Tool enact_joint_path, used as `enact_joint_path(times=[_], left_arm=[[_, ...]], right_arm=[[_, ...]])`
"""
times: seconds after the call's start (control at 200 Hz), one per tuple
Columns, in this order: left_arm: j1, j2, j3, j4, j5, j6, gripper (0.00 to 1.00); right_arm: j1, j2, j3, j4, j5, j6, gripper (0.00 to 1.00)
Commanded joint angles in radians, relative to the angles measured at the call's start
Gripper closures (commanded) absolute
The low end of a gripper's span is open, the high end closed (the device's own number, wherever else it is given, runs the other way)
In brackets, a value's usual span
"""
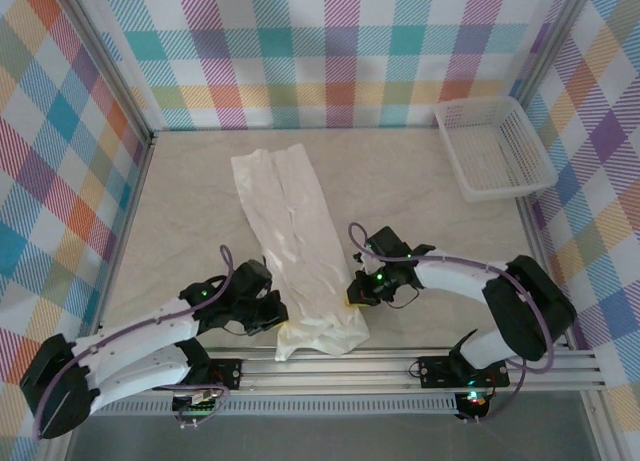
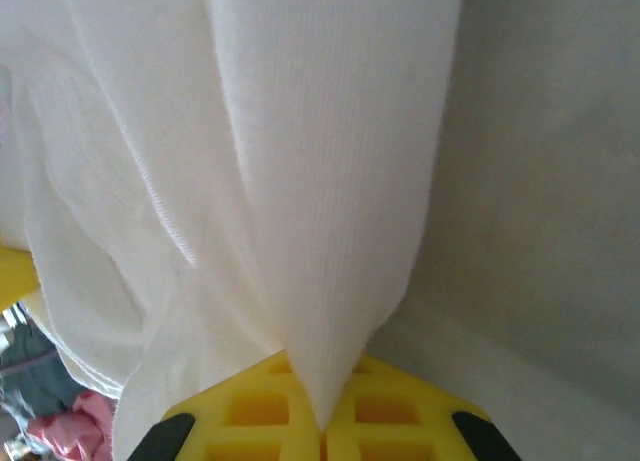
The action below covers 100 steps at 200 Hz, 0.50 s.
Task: Fold the inside-out t-shirt
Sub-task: Fold the T-shirt at the center of the table.
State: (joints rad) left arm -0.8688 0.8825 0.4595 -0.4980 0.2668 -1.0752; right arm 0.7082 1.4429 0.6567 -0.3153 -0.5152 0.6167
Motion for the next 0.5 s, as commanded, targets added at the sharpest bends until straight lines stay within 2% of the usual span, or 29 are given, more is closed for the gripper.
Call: enact_joint_path(times=[0.0, 0.13, 0.19, 0.285, 0.355, 0.435, 0.495], left_arm=[[-0.051, -0.083, -0.015, -0.101, -0.044, -0.127, 1.0], [-0.043, -0.124, 0.076, -0.2, -0.153, -0.096, 1.0], [-0.001, -0.12, 0.13, -0.231, -0.188, -0.057, 1.0], [0.125, -0.111, 0.208, -0.235, -0.196, 0.025, 1.0], [0.251, -0.078, 0.267, -0.191, -0.169, 0.113, 1.0], [0.386, 0.014, 0.363, -0.138, -0.123, 0.222, 1.0], [0.447, 0.105, 0.456, -0.113, -0.136, 0.313, 1.0]], right_arm=[[0.023, -0.061, 0.016, -0.087, -0.013, 0.016, 0.97], [0.023, -0.087, 0.123, -0.135, 0.043, -0.004, 0.97], [0.022, -0.072, 0.203, -0.159, 0.081, -0.023, 0.97], [0.013, -0.012, 0.359, -0.188, 0.172, -0.088, 0.97], [-0.005, 0.062, 0.482, -0.191, 0.21, -0.142, 0.98], [-0.033, 0.157, 0.623, -0.188, 0.238, -0.186, 0.98], [-0.057, 0.227, 0.724, -0.167, 0.244, -0.201, 0.99]])
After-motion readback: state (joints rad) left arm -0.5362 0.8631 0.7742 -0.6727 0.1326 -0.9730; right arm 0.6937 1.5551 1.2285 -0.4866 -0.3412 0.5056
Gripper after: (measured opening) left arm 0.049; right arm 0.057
